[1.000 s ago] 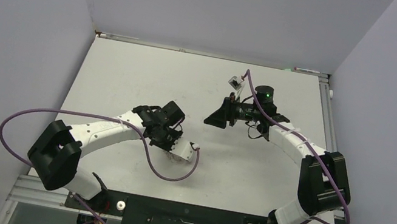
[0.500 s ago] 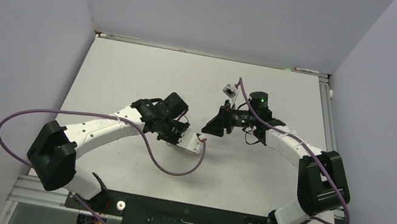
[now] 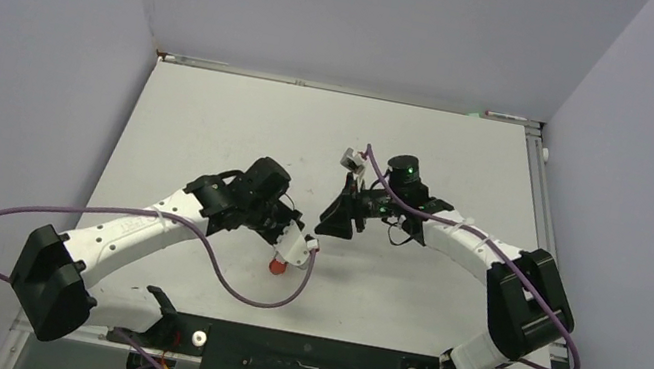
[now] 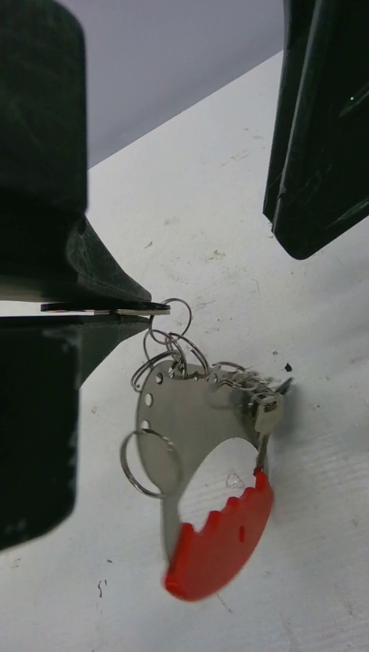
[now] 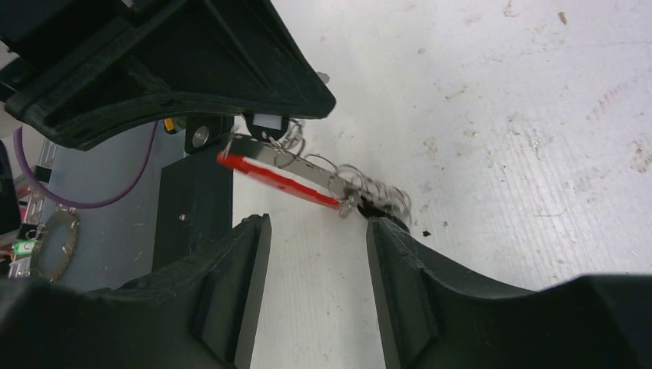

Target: Remove the keys from the keyring

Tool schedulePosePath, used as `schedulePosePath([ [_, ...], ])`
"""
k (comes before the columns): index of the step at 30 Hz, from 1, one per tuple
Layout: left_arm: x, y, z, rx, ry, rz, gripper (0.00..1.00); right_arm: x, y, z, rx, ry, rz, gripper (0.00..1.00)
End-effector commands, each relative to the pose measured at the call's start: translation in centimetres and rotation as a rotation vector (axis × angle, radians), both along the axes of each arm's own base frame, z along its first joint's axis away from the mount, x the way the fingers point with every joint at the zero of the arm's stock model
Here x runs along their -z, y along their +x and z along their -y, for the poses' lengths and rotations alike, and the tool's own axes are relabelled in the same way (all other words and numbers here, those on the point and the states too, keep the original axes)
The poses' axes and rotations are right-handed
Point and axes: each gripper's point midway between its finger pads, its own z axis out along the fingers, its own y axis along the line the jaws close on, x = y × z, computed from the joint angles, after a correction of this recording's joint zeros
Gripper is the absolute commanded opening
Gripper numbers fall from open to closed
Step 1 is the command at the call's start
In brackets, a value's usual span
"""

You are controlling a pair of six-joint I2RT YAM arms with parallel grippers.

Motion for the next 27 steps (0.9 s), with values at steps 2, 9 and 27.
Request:
schedulePosePath([
  [2, -1.9, 0.7, 1.1, 0.027, -0.091, 0.061, 0.00, -4.1, -0.1, -1.7, -0.063, 0.099, 0.177, 0.48],
  [9, -1.9, 0.4, 1.0, -0.031, -0.122, 0.010, 0.00, -3.6, -0.7, -2.9, -0.031, 0.098, 0.182, 0.40],
  [27, -1.4, 0.3, 0.2, -0.249, -0.075, -0.166, 0.00, -3.2, -0.1, -1.7, 0.032, 0.075, 0.130, 0.53],
])
